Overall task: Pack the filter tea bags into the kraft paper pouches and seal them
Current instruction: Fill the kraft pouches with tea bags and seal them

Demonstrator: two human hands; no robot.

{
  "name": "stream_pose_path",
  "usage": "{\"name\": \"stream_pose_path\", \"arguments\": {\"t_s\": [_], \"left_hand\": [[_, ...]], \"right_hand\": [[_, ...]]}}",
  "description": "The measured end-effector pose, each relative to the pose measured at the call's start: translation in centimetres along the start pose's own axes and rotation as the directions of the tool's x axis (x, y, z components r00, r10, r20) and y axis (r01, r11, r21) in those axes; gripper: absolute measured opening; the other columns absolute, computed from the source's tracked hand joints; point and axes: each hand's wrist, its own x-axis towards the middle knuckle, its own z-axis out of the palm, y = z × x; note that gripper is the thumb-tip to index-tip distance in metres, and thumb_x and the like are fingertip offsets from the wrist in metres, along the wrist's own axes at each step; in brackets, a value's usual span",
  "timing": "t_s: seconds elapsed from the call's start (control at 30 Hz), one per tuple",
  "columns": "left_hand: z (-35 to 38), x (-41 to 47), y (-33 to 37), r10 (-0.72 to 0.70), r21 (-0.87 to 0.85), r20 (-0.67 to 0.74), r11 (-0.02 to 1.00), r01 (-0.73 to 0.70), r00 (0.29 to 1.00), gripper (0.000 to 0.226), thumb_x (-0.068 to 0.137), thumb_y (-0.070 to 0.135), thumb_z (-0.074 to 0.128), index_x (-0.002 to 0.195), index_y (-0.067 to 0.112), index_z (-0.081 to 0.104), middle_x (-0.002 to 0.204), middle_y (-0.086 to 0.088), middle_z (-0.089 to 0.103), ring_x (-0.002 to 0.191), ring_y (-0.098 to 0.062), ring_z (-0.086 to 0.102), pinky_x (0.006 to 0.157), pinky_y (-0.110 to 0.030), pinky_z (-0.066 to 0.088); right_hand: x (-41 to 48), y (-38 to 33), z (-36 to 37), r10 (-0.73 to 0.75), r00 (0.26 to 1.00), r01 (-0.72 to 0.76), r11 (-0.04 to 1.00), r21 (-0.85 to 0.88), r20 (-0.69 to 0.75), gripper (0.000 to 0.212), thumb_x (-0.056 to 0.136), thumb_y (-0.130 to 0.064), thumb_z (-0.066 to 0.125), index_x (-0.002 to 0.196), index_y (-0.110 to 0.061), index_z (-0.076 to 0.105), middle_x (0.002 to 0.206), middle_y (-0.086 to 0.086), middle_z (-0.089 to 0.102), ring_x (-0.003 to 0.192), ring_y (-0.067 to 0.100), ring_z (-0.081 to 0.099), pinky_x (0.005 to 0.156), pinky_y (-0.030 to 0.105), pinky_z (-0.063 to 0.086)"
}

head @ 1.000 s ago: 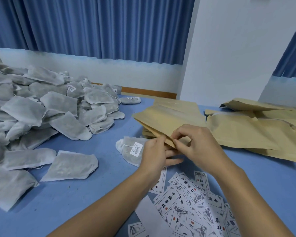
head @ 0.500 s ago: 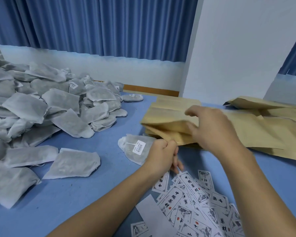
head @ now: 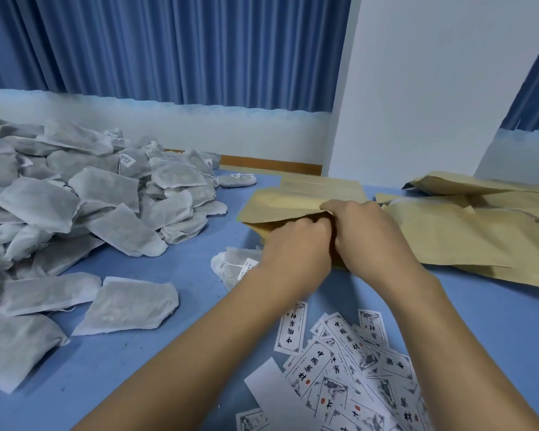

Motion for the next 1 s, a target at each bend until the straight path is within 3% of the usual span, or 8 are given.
{"name": "stream_pose_path", "arguments": {"t_s": [0.2, 0.37, 0.43, 0.53, 0.63, 0.77, 0.9, 1.0], "left_hand": [[0.9, 7.6, -1.2, 0.093, -0.087, 0.342, 0.994, -0.067, 0.935, 0.038, 0.107, 0.023, 0.036, 0.143, 0.013, 0.045, 0.148, -0.013, 0.046, 0.137, -0.029, 0.043, 0.109, -0.033, 0.030], [2.8, 8.7, -0.2, 0.143, -0.168, 0.359, 0.982, -0.087, 0.922, 0.024, 0.104, 0.018, 0.039, 0.124, 0.012, 0.052, 0.129, -0.012, 0.056, 0.127, -0.028, 0.049, 0.102, -0.033, 0.032], [2.5, 8.0, 0.4, 0.168, -0.253, 0.331, 0.964, -0.084, 0.929, 0.020, 0.100, 0.019, 0.048, 0.118, 0.014, 0.055, 0.127, -0.011, 0.060, 0.122, -0.028, 0.053, 0.104, -0.036, 0.038], [1.7, 5.0, 1.4, 0.173, -0.300, 0.247, 0.949, -0.095, 0.954, 0.018, 0.086, 0.016, 0.058, 0.074, 0.022, 0.046, 0.082, -0.003, 0.063, 0.090, -0.034, 0.063, 0.067, -0.034, 0.040], [1.6, 0.6, 1.5, 0.195, -0.217, 0.047, 0.959, -0.181, 0.980, 0.016, 0.091, 0.019, 0.052, 0.076, 0.015, 0.049, 0.082, -0.014, 0.064, 0.080, -0.041, 0.062, 0.060, -0.038, 0.039], [2.9, -4.8, -0.4, 0.539, -0.156, -0.150, 0.815, -0.558, 0.829, 0.026, 0.097, 0.020, 0.058, 0.117, 0.005, 0.066, 0.114, -0.014, 0.064, 0.105, -0.032, 0.061, 0.095, -0.042, 0.047], [3.4, -6.5, -1.5, 0.634, -0.208, -0.070, 0.746, -0.633, 0.770, 0.052, 0.094, 0.053, 0.062, 0.128, 0.014, 0.066, 0.150, -0.019, 0.043, 0.149, -0.031, 0.028, 0.123, -0.045, 0.022], [3.5, -7.3, -1.0, 0.693, -0.329, -0.009, 0.679, -0.656, 0.721, 0.056, 0.091, 0.054, 0.066, 0.128, 0.011, 0.065, 0.151, -0.009, 0.046, 0.147, -0.024, 0.032, 0.121, -0.039, 0.027]], "right_hand": [[0.0, -0.5, -1.2, 0.090, 0.939, -0.023, 0.979, 0.201, -0.333, 0.047, 0.086, -0.002, 0.047, 0.121, -0.026, 0.064, 0.090, 0.017, 0.071, 0.084, 0.043, 0.061, 0.070, 0.043, 0.050], [-0.4, -0.4, 0.0, 0.157, 0.926, -0.100, 0.979, 0.178, -0.344, 0.056, 0.089, -0.002, 0.046, 0.135, -0.032, 0.055, 0.093, 0.013, 0.071, 0.082, 0.039, 0.059, 0.064, 0.035, 0.032], [-0.2, 0.2, 0.0, 0.173, 0.932, -0.121, 0.977, 0.175, -0.319, 0.062, 0.086, -0.001, 0.046, 0.137, -0.036, 0.054, 0.094, 0.013, 0.071, 0.084, 0.038, 0.060, 0.065, 0.034, 0.031], [0.0, 1.1, 0.1, 0.225, 0.942, -0.178, 0.964, 0.197, -0.250, 0.064, 0.080, -0.002, 0.045, 0.131, -0.037, 0.058, 0.096, 0.015, 0.070, 0.086, 0.038, 0.060, 0.066, 0.034, 0.036], [0.2, 1.9, 0.0, 0.265, 0.932, -0.215, 0.954, 0.210, -0.246, 0.066, 0.075, -0.001, 0.045, 0.129, -0.037, 0.060, 0.098, 0.014, 0.071, 0.088, 0.038, 0.059, 0.067, 0.036, 0.041], [0.5, 2.5, -0.1, 0.290, 0.932, -0.268, 0.955, 0.125, -0.215, 0.067, 0.077, 0.002, 0.044, 0.130, -0.035, 0.060, 0.098, 0.016, 0.069, 0.092, 0.040, 0.058, 0.069, 0.037, 0.042], [0.2, 1.7, -0.2, 0.275, 0.944, -0.277, 0.961, 0.016, -0.182, 0.058, 0.079, 0.005, 0.044, 0.122, -0.030, 0.061, 0.083, 0.013, 0.063, 0.073, 0.032, 0.044, 0.063, 0.035, 0.036], [-0.2, 1.3, -0.2, 0.270, 0.954, -0.280, 0.958, -0.063, -0.132, 0.054, 0.083, 0.005, 0.043, 0.123, -0.027, 0.060, 0.070, 0.005, 0.044, 0.070, 0.031, 0.040, 0.063, 0.034, 0.033]]}}
